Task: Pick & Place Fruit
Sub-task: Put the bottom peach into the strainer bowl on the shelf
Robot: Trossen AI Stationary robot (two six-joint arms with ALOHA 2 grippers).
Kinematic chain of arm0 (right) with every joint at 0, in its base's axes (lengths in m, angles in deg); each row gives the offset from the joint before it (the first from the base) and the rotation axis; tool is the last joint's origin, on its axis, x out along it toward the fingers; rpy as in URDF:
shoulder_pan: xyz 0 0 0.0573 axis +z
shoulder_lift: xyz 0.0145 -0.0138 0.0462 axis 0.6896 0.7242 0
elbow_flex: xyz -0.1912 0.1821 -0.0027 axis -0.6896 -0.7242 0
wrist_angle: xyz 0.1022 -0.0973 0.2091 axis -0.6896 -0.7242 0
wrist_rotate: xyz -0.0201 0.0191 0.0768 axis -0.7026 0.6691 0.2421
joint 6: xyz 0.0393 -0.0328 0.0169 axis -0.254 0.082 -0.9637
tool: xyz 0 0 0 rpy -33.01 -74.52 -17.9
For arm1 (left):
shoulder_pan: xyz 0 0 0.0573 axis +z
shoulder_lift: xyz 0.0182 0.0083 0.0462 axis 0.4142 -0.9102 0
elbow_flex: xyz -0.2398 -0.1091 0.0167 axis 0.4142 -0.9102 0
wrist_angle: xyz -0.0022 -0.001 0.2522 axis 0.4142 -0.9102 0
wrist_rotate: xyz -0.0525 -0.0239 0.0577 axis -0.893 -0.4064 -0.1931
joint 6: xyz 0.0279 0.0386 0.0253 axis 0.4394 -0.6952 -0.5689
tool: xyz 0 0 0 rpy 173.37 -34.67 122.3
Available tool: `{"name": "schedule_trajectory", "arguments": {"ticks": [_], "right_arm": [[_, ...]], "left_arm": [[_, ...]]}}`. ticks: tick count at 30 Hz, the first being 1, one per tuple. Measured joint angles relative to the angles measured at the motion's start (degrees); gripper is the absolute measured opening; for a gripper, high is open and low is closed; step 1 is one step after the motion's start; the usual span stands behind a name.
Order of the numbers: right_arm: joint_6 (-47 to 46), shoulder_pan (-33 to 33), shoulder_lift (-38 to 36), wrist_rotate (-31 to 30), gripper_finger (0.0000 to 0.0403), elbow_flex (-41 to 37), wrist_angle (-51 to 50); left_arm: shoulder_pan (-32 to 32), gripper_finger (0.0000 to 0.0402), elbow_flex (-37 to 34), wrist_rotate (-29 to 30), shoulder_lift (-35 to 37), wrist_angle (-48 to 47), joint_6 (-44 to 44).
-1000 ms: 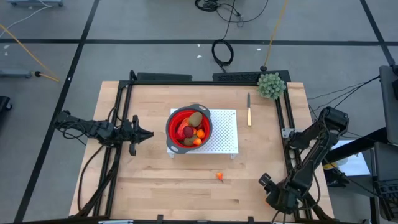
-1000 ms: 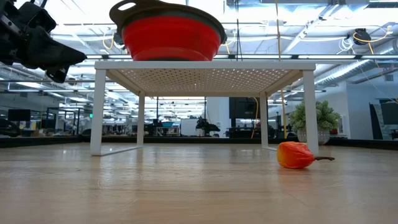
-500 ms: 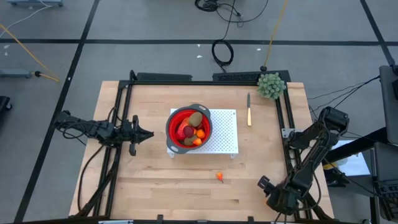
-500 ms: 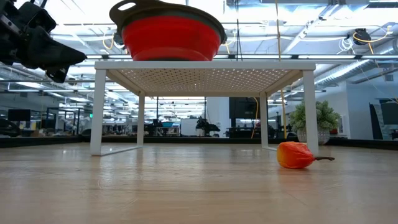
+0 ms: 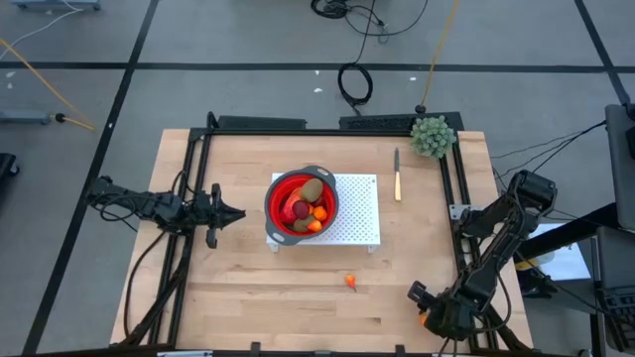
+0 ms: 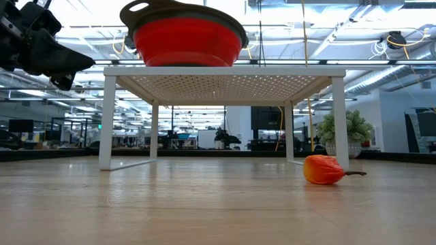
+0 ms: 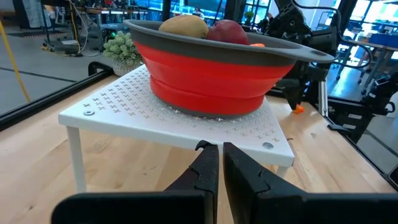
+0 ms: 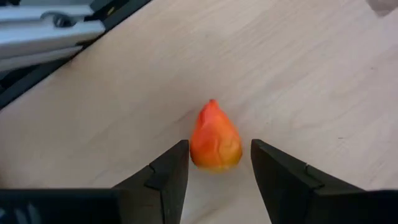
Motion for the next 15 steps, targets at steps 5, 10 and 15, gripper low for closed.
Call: {"name": "schedule_trajectory", "arguments": {"ticks": [5,10,15], "right_arm": [[1.1,0.0,0.0,0.1,0.0163,0.0,-0.1],[1.1,-0.4,0.0,0.2,0.014,0.0,0.1],[0.9,-1.5,0.0,0.2,0.0129,0.0,0.8]], "left_arm": [[0.0,0.0021,0.0,0.0,0.0,0.0,0.0],[0.0,0.0021,0.0,0.0,0.0,0.0,-0.5],[0.0,0.0021,0.0,0.0,0.0,0.0,-0.4]]}}
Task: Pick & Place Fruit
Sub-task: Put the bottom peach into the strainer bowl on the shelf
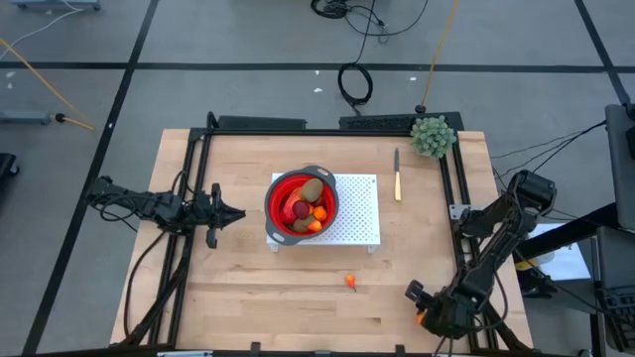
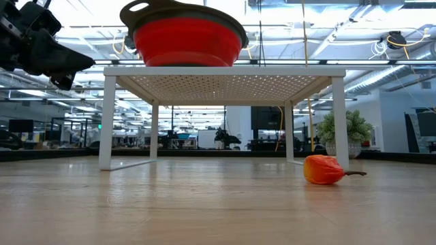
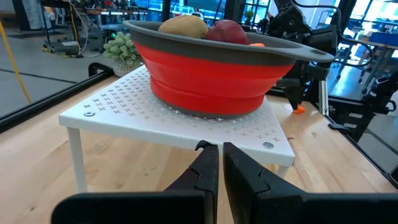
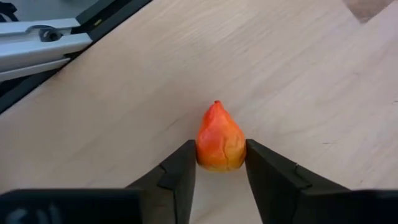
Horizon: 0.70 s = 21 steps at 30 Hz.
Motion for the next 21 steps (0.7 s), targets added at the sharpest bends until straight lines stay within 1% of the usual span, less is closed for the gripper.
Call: {"name": "schedule_trajectory", "arguments": {"ticks": [6,11,17,21], "right_arm": [[0.2,-1.4,0.0,0.0,0.0113,0.0,0.5],[0.2,-3.6,-0.1,-0.2,0.01,0.0,4.6],[1.2,-7.5,-1.5,-6.1,0.0097,0.0,10.7],[3.9,-10.9,-2.4,-7.9,0.0097,0.0,17.6]], "left_arm": [[0.0,0.0021,0.0,0.0,0.0,0.0,0.0],[0.0,0.0021,0.0,0.0,0.0,0.0,0.0],[0.0,0.0021,0.0,0.0,0.0,0.0,1.1],[0.0,0.0021,0.0,-0.1,0.0,0.4,2.8]]}}
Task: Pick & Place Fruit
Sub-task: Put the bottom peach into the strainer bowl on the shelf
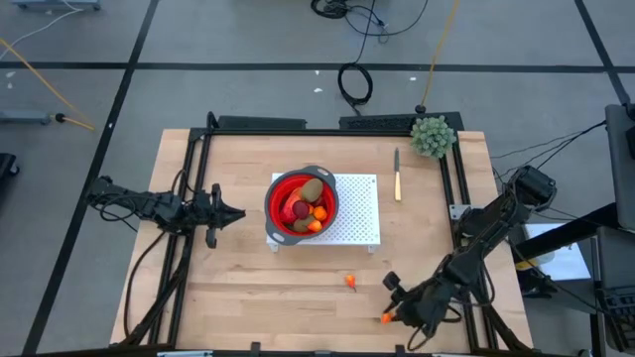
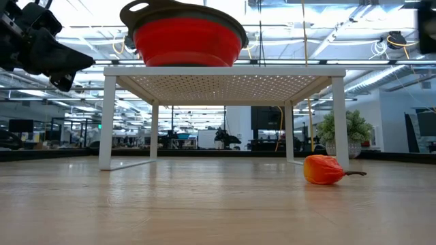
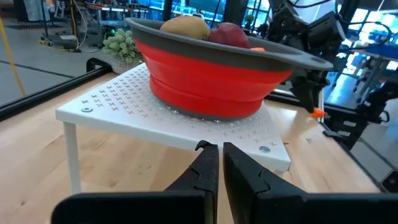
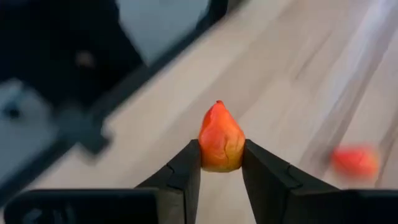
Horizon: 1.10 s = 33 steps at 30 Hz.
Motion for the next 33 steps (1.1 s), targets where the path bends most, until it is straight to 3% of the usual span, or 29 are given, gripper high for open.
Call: {"name": "schedule_trajectory", "arguments": {"ticks": [13,19,27,33], "right_arm": [[9.5,-10.5,0.0,2.1,0.0096,0.0,28.9],[10.0,-12.3,0.0,2.3,0.0096,0.0,33.4],[11.1,-12.7,0.0,3.5,0.0096,0.0,33.4],[11.7,-13.0,0.0,3.5,0.0096,0.0,35.0]], "left_arm": [[0.0,0.0021,0.0,-1.5,0.0,6.4,1.0],[0.0,0.0021,0.0,-2.8,0.0,9.5,2.3],[0.0,0.0021,0.0,-12.5,-0.3,24.7,-5.6],[-0.8,0.0021,0.4,-12.0,-7.1,32.4,-10.9]]}}
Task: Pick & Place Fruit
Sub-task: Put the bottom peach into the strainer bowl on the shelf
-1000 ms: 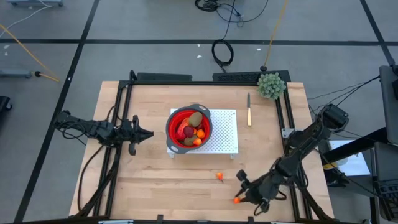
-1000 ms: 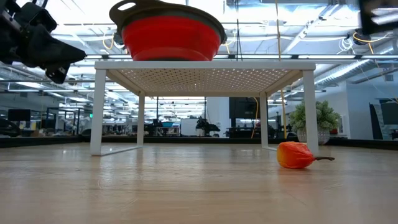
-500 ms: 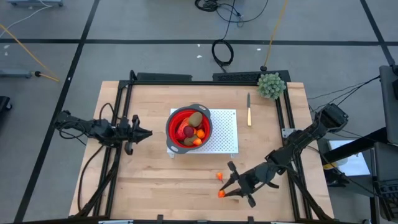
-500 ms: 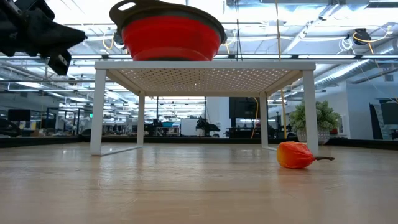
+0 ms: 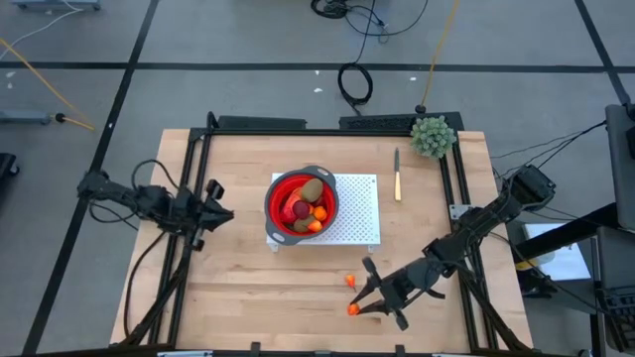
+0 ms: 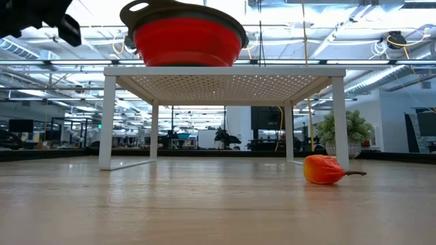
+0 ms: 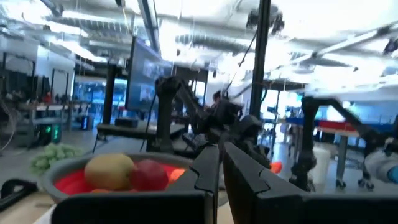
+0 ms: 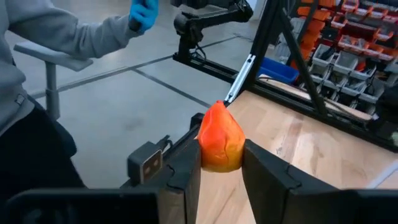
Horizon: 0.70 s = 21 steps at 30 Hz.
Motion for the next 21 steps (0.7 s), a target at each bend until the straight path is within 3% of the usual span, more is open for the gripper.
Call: {"name": "schedule_trajectory", "arguments": {"ticks": [6,12,21], "right_arm": [[3.0,-1.3,0.0,0.0,0.0096,0.0,2.2],[4.1,-3.5,0.0,-0.1,0.0096,0.0,2.8],[6.3,-5.5,0.0,-0.1,0.0096,0.0,7.8]], "left_arm": [[-1.3,0.0021,5.1,2.5,-14.0,3.5,-0.6],[-2.7,0.0021,15.2,4.5,-30.5,3.3,-3.1],[-4.7,0.0021,34.8,6.4,-51.0,-7.3,-9.2]]}}
